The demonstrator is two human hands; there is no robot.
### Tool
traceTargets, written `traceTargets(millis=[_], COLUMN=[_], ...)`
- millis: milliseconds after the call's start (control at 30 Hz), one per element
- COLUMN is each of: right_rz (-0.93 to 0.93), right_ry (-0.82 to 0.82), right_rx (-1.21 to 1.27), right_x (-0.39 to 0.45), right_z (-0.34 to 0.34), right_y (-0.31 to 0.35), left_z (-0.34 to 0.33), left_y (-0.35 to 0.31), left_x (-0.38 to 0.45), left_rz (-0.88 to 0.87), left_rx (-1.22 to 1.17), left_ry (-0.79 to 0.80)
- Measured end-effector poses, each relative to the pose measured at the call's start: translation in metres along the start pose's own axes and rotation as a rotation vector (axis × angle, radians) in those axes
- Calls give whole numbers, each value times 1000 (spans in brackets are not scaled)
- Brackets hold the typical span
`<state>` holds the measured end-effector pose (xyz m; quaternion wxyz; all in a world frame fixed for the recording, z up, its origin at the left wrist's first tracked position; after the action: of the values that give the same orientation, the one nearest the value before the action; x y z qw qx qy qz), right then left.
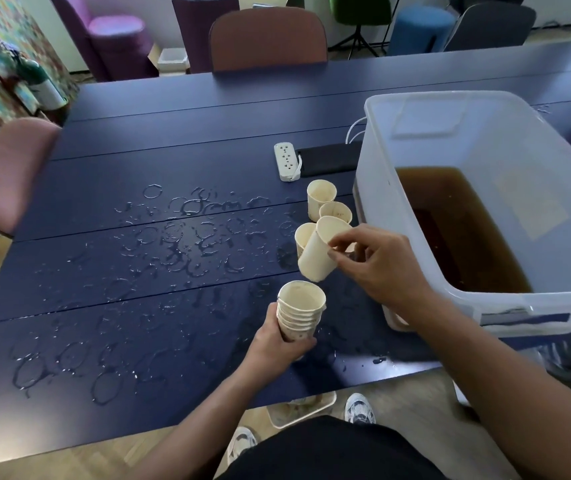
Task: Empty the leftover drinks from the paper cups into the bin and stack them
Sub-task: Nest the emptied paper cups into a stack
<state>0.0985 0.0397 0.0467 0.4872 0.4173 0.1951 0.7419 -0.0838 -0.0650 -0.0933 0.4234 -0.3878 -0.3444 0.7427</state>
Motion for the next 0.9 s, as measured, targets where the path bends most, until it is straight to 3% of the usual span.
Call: traceTargets(millis=[467, 667, 733, 833, 900], right_rz=[181, 72, -24, -116, -107], right_ry=[184, 501, 446, 222, 245], right_rx=[97, 74, 101, 7, -172], right_x=[-12, -10, -1, 19, 29], right_z=[-9, -35, -39, -49, -63], right_y=[7, 3, 3, -10, -24], left_z=[2, 7, 9, 12, 13], left_y=[-11, -13, -9, -4, -4], left_x=[2, 2, 1, -1, -1], left_rz=[49, 43, 44, 31, 26], left_rx=[-41, -41, -39, -27, -28], left_ry=[-19, -43, -51, -69, -72])
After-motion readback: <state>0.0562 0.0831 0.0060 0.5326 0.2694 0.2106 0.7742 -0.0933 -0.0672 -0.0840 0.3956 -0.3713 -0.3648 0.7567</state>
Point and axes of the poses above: each hand's wrist, its own x-axis towards the middle knuckle, its own z-axis out of the back of the hand, y = z × x, the point moved 1 cm from there along x, towards the middle knuckle, and after that the axes turned 14 degrees about -y, right-handed, at the moved point
